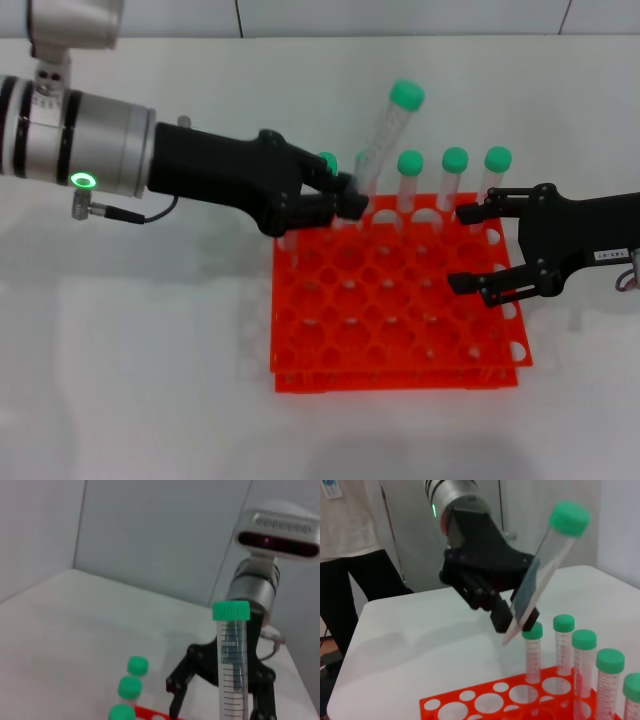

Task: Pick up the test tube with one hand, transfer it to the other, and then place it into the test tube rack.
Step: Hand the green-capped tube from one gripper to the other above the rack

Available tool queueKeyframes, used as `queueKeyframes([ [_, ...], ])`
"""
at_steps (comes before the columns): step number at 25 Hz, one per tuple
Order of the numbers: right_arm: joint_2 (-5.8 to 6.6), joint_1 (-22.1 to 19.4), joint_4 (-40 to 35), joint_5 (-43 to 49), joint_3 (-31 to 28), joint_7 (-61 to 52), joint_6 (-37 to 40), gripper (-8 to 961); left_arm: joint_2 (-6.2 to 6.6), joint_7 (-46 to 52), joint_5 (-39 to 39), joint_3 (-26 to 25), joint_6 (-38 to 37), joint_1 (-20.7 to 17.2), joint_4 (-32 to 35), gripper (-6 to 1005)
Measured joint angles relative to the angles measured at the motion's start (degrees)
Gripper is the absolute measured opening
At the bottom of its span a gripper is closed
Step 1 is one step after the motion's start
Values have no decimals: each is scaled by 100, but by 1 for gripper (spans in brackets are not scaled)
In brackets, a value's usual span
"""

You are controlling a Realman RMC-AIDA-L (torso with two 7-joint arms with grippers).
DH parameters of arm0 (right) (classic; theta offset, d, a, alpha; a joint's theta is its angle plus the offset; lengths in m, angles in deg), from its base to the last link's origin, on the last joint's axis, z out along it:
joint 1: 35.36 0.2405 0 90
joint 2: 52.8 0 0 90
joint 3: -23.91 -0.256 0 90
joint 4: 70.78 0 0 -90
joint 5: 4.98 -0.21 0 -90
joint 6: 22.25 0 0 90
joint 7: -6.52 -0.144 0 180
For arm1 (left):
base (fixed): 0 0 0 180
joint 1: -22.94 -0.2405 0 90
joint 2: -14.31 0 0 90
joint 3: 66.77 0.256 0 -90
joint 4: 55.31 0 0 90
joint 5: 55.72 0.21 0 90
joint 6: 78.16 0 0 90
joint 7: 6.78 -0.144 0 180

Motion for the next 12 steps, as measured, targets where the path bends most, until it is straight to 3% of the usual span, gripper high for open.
queueKeyframes([
  [12, 0, -24, 0, -54, 0, 0, -18, 873, -9, -43, 587, -7, 325, 300, -286, 183],
])
